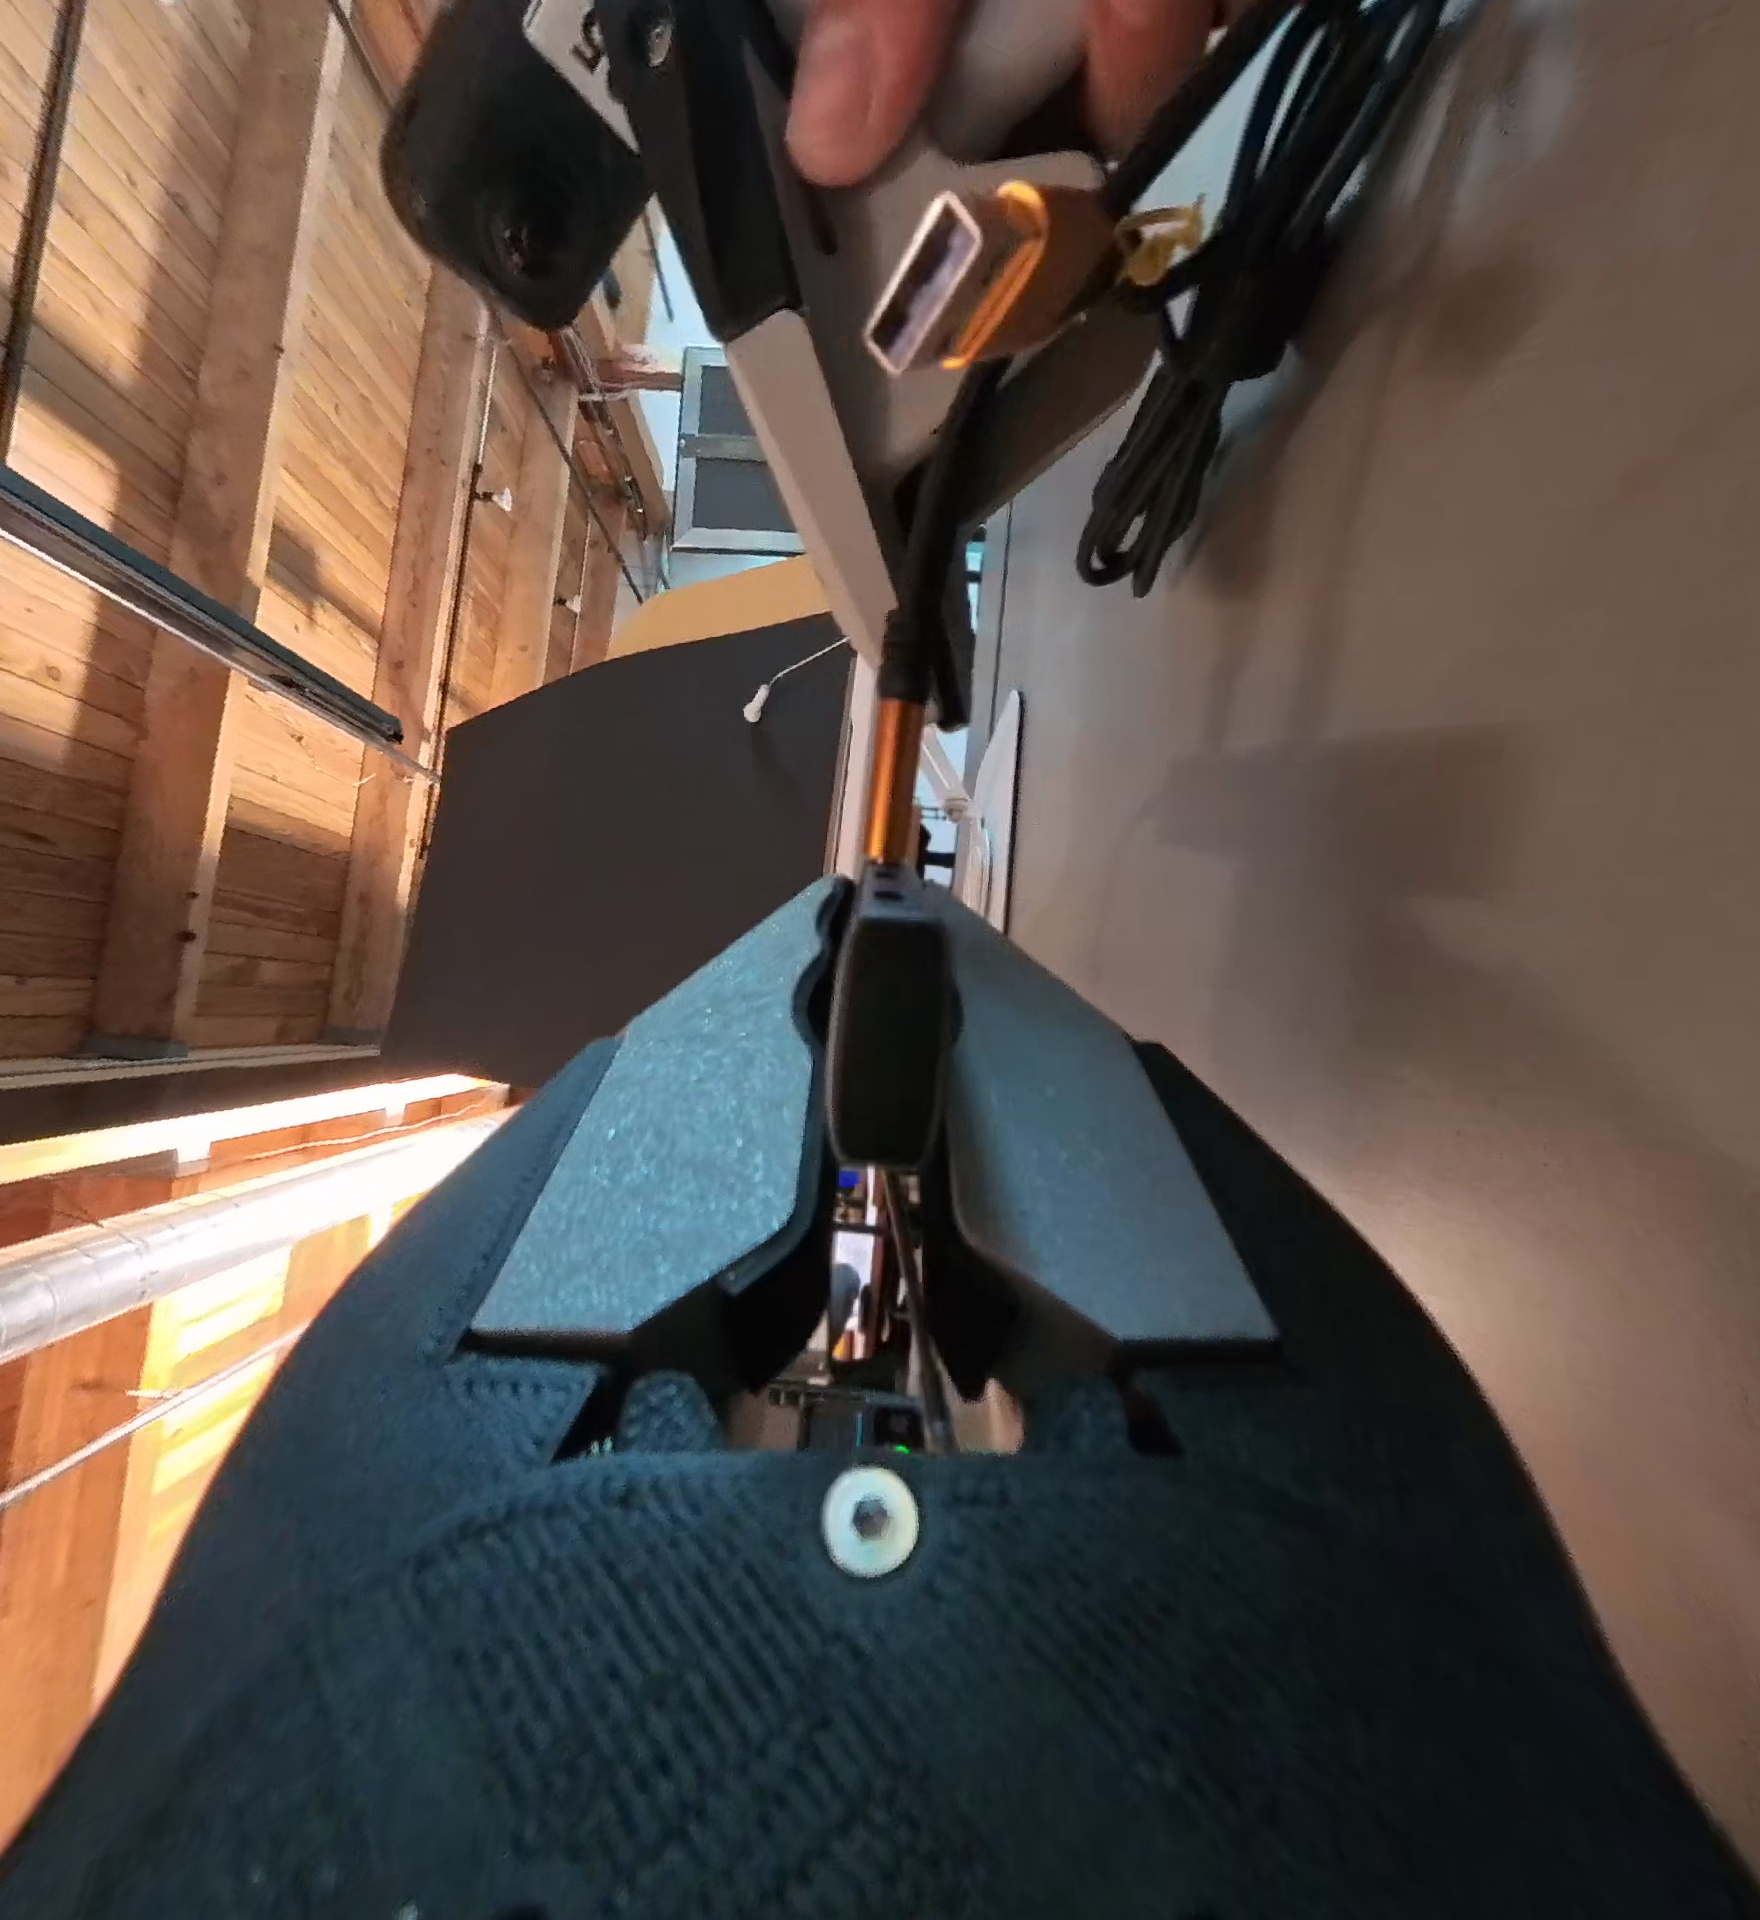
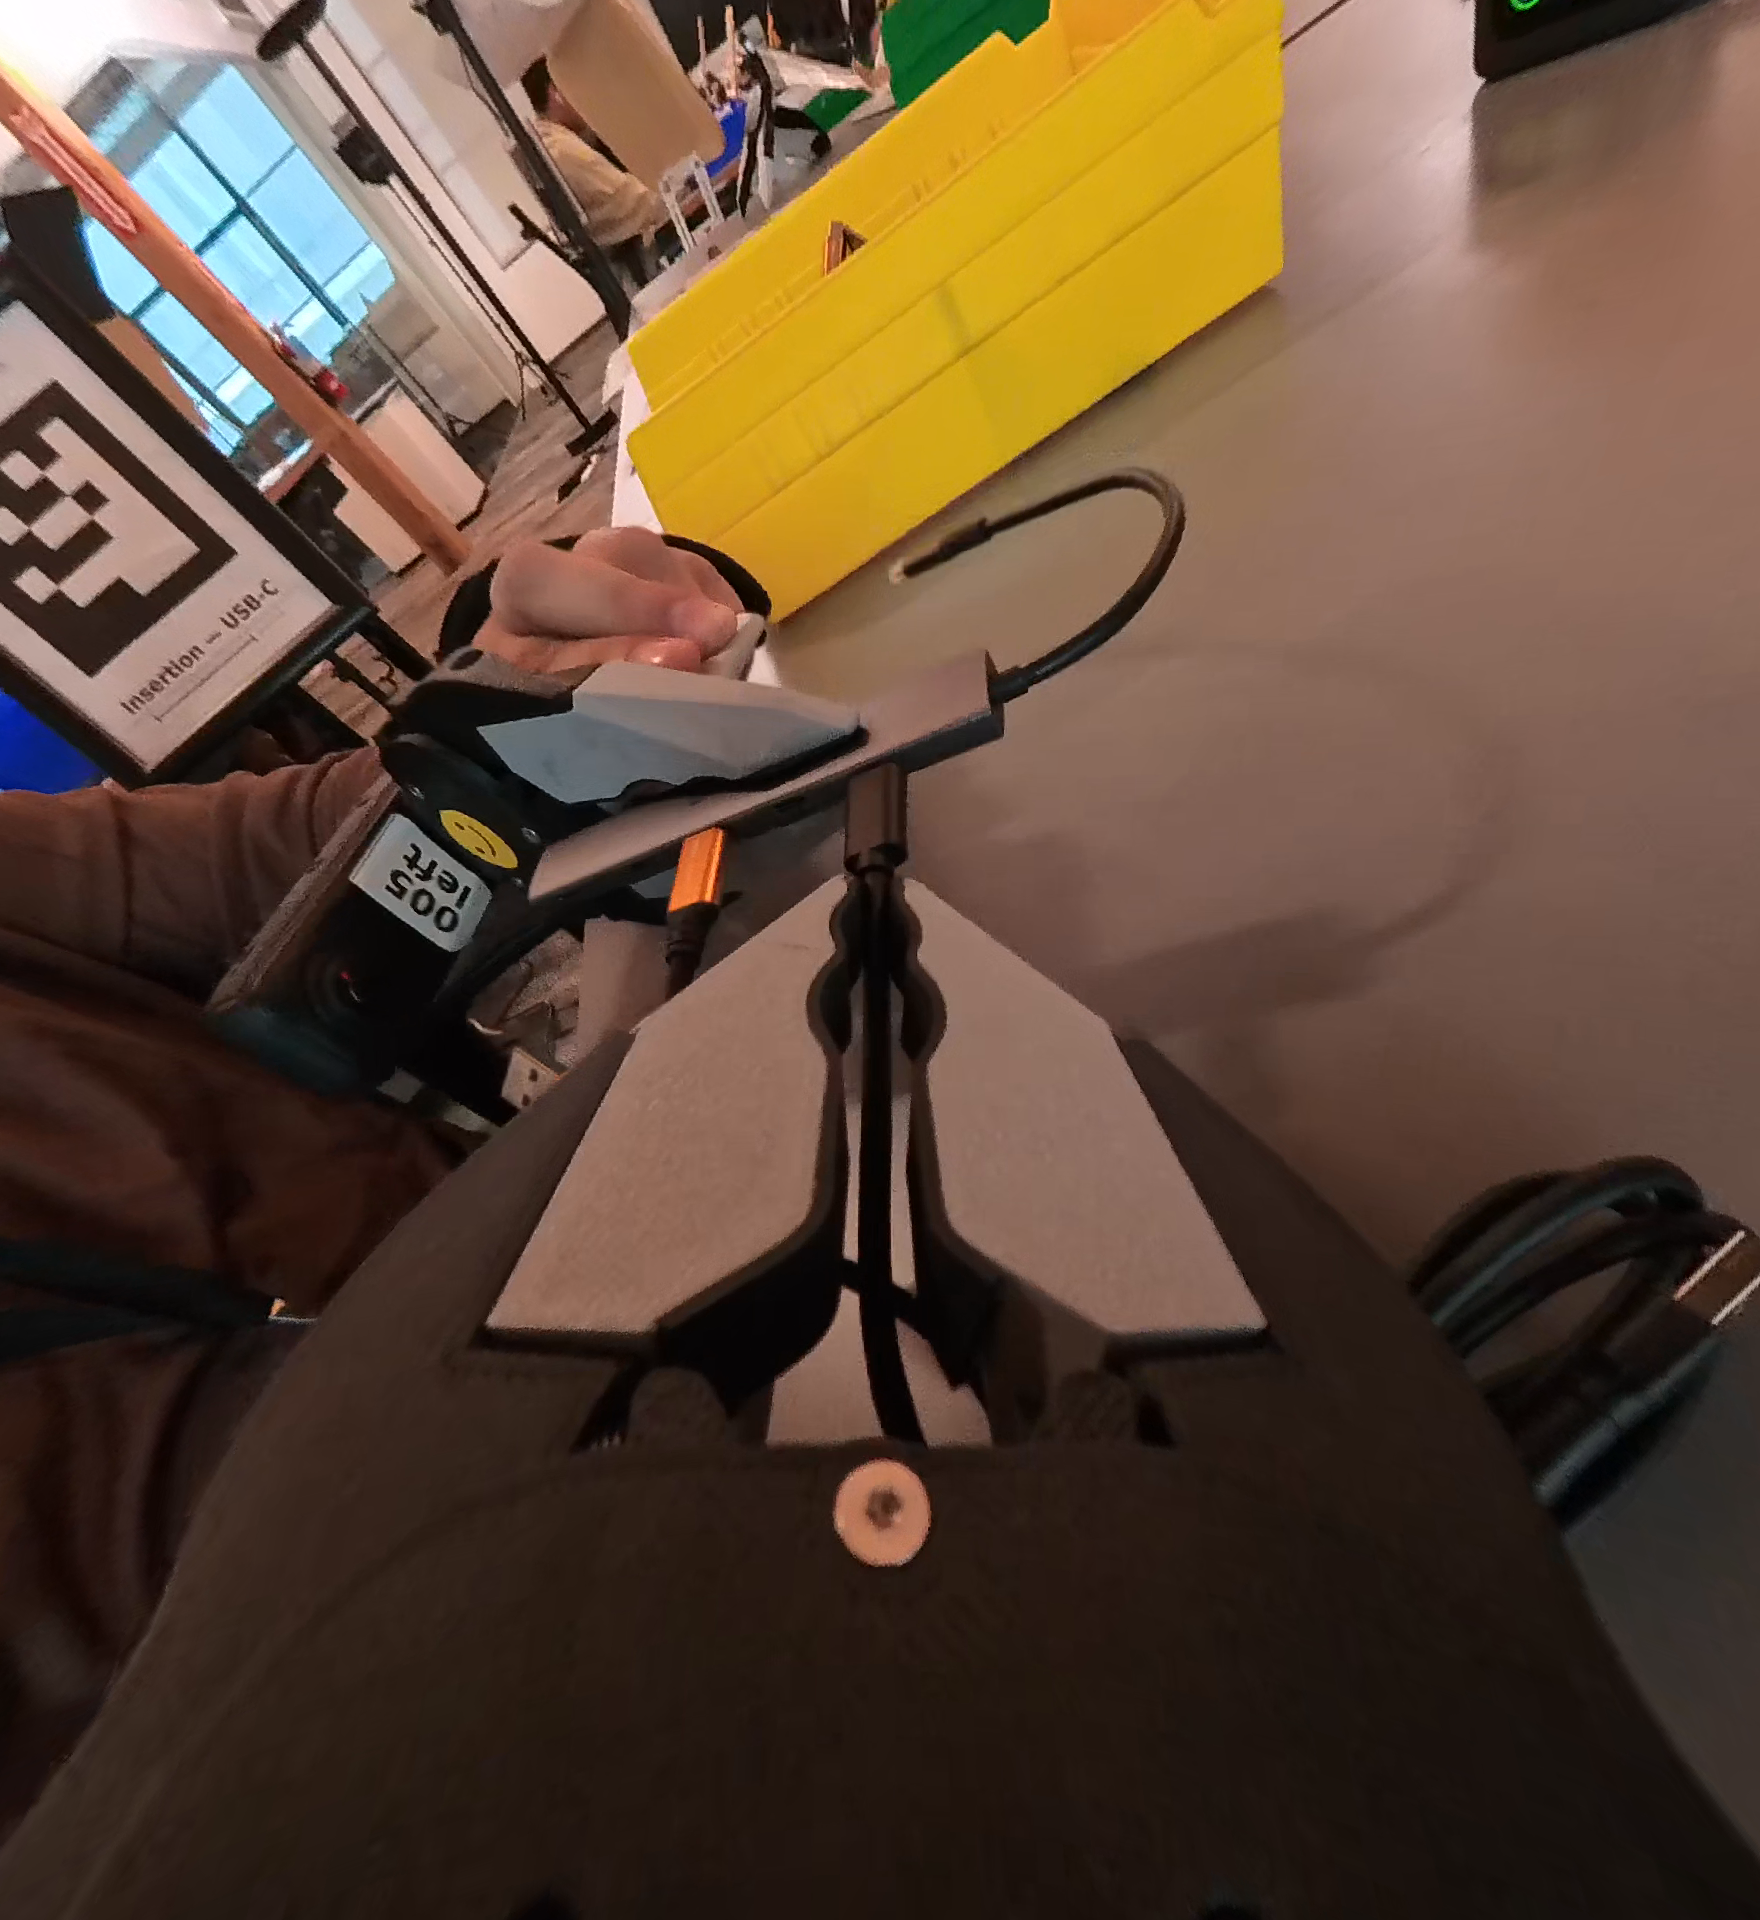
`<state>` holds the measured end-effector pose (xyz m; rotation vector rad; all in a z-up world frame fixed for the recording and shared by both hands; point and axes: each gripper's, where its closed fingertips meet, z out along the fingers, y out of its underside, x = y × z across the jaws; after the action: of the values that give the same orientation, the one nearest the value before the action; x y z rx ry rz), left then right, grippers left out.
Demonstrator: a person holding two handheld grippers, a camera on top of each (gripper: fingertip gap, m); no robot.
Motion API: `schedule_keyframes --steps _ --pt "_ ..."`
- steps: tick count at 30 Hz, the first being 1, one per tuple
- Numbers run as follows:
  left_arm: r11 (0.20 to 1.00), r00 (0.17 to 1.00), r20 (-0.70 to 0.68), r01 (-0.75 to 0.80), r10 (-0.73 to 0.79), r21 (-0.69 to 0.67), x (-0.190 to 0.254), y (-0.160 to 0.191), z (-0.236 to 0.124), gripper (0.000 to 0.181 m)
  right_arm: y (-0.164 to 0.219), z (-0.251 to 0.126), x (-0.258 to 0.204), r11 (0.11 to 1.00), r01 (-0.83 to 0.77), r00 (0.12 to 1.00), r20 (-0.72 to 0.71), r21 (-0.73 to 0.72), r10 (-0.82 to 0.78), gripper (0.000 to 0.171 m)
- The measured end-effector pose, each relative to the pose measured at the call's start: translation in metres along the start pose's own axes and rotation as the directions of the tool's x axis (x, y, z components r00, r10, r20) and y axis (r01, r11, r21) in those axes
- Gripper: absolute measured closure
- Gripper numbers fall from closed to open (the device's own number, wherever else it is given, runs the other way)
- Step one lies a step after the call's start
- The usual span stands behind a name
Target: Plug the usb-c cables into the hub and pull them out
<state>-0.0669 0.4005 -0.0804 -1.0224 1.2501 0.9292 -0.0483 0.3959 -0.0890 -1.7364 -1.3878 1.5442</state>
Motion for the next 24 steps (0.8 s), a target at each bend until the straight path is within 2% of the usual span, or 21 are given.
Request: schedule_keyframes --steps 16,21,24 --pt "0.994 1.000 -0.012 -0.023 0.025 0.102 0.005 -0.022 -0.010 0.174 0.012 -0.005 -0.011 0.995 0.054 0.995 0.083 -0.088 -0.047 0.171" --pt "0.984 0.998 -0.043 0.051 -0.045 0.172 0.005 -0.033 -0.016 0.174 0.016 -0.009 -0.019 0.981 0.146 0.985 0.111 -0.126 -0.133 0.171" --pt "0.976 0.992 -0.032 0.128 -0.124 0.176 -0.002 -0.031 -0.014 0.174 0.009 -0.010 -0.021 0.989 0.125 0.985 0.127 -0.085 -0.113 0.171"
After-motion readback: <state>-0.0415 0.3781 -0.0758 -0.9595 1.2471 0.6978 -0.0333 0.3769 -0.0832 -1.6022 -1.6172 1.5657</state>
